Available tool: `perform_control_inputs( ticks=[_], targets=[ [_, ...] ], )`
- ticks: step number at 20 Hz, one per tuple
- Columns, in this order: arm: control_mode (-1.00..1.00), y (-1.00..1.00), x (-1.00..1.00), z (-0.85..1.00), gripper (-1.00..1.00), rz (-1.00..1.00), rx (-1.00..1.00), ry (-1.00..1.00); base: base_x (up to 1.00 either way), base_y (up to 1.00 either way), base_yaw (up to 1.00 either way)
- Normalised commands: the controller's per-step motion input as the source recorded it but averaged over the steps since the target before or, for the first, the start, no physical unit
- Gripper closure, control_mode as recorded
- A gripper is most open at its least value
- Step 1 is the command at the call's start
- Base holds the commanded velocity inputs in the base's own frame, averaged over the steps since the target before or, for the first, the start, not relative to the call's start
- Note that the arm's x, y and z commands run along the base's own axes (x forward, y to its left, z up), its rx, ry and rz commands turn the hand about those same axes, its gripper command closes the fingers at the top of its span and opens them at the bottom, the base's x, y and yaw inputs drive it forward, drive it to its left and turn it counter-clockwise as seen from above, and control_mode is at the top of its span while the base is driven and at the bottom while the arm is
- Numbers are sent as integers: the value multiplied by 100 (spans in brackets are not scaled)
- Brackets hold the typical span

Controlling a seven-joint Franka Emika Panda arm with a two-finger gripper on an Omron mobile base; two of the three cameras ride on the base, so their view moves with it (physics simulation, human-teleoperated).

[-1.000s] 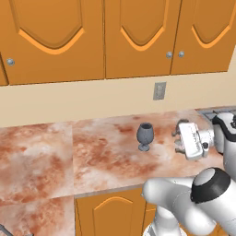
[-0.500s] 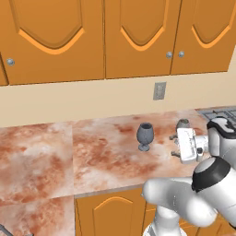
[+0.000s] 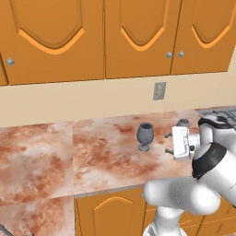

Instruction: Retrieve the wine glasses from the counter and place one next to each plate.

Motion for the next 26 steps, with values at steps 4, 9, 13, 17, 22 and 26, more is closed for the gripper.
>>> perform_control_inputs(
  ticks=[4, 9, 13, 17, 22, 26],
  targets=[
    [-100, 0, 20, -22, -100, 0, 0, 0, 0, 0, 0],
    [-100, 0, 18, -19, -100, 0, 0, 1, 0, 0, 0],
    [-100, 0, 14, -17, -100, 0, 3, 10, 0, 0, 0],
    [-100, 4, 19, -18, -100, 0, 0, 18, 0, 0, 0],
    [-100, 7, 17, -10, -100, 0, 0, 10, 0, 0, 0],
    [-100, 0, 12, -1, -100, 0, 0, 0, 0, 0, 0]
  ],
)
